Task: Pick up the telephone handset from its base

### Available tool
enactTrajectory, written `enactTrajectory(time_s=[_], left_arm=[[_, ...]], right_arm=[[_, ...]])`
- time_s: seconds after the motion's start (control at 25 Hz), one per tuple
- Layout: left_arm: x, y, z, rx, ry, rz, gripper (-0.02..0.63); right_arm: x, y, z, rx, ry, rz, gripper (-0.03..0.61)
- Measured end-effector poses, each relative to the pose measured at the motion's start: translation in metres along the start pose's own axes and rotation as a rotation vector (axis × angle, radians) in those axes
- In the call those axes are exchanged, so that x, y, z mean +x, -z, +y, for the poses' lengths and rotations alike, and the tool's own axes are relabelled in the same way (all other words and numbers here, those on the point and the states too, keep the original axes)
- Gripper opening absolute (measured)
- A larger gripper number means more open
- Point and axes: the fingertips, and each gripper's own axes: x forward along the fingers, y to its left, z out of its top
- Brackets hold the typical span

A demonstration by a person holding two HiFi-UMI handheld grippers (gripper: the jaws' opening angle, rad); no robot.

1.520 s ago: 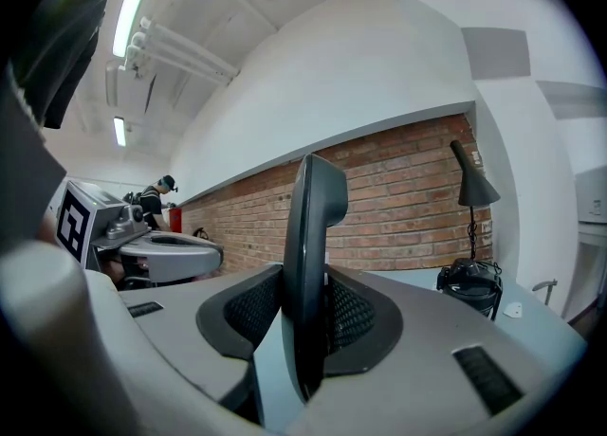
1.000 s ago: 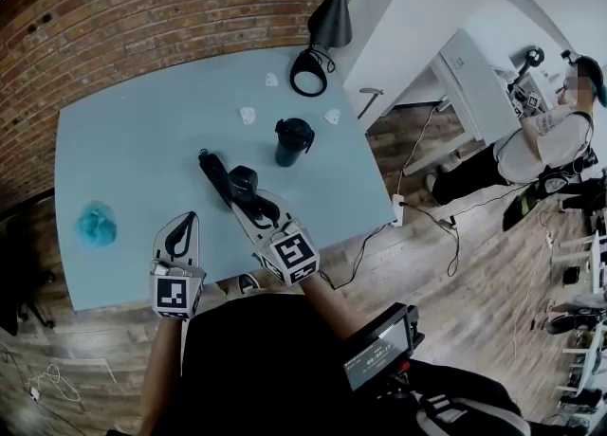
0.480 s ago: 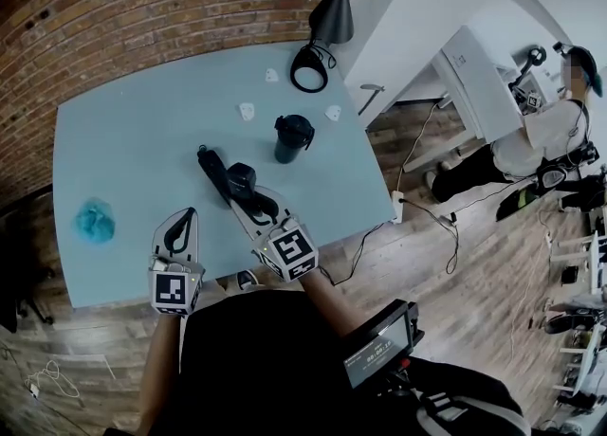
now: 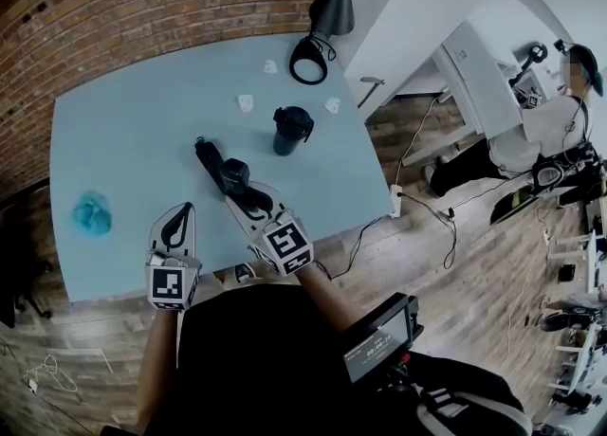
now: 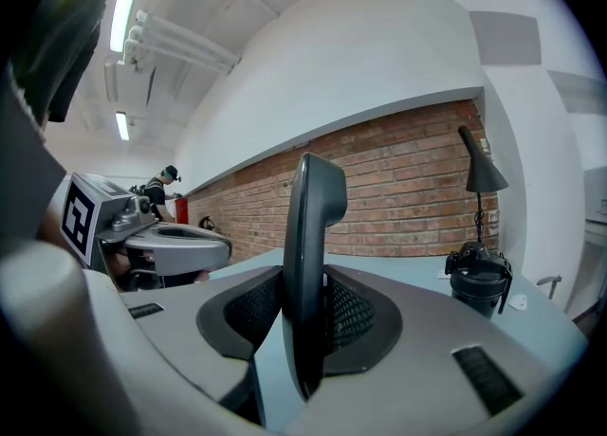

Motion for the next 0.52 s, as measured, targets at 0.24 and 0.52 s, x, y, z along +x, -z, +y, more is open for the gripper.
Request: enactTrajectory(time_s=[0.24,0.52], left_arm=[[-0.006,0.008,0.004,-0.012,-0.016,0.028,0.017],[-0.016,0.017,0.003,-0.024,-0.012,0.043,0.018]], right_arm=[[0.003,0.004,0.005,0.006,-0.016,0.017,0.147],[0.001,0.018,0.014,0.031,-0.008,0.048,0.146]])
